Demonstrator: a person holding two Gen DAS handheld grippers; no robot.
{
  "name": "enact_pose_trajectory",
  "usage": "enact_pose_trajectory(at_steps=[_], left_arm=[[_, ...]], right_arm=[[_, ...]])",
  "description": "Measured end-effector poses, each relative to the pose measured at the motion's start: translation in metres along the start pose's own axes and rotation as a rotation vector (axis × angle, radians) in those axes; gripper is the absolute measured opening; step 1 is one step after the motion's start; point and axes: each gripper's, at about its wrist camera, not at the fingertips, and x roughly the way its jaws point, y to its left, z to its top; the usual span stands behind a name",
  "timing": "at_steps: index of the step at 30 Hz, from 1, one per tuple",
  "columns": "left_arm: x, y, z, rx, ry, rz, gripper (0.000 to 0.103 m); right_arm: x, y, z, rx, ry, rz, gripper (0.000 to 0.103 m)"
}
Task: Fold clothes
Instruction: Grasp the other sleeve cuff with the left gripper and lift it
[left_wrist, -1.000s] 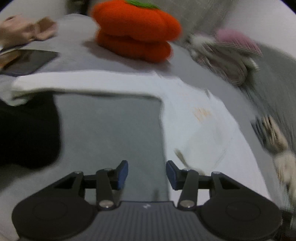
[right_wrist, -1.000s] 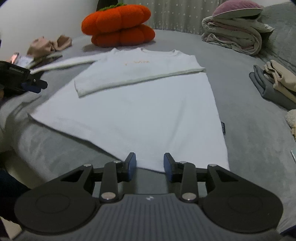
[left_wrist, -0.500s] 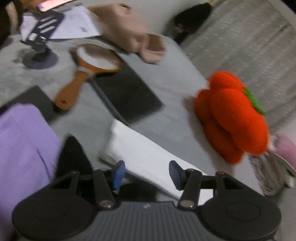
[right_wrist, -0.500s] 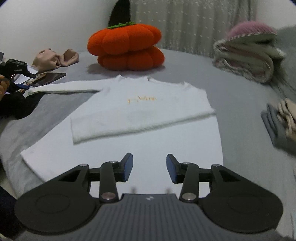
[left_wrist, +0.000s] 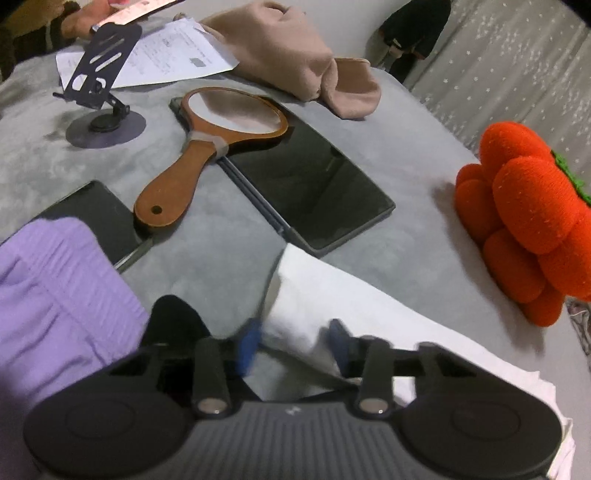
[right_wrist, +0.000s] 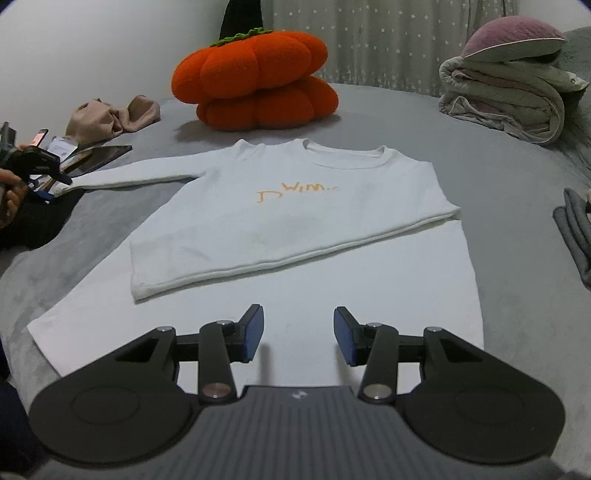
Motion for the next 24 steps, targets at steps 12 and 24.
enact_pose_trajectory(at_steps=[12, 24], left_arm=[[-0.042, -0.012, 0.001, -0.034, -0.139, -0.191, 0.014], [-0.142, -0.148, -0.084, 0.293, -0.232, -0.635, 0.013]], right_arm=[[-0.003, 0.005, -0.002, 0.005, -0.009, 0.005, 0.047], [-0.004, 0.008, 0.004, 0.054, -0.04, 0.015, 0.047]])
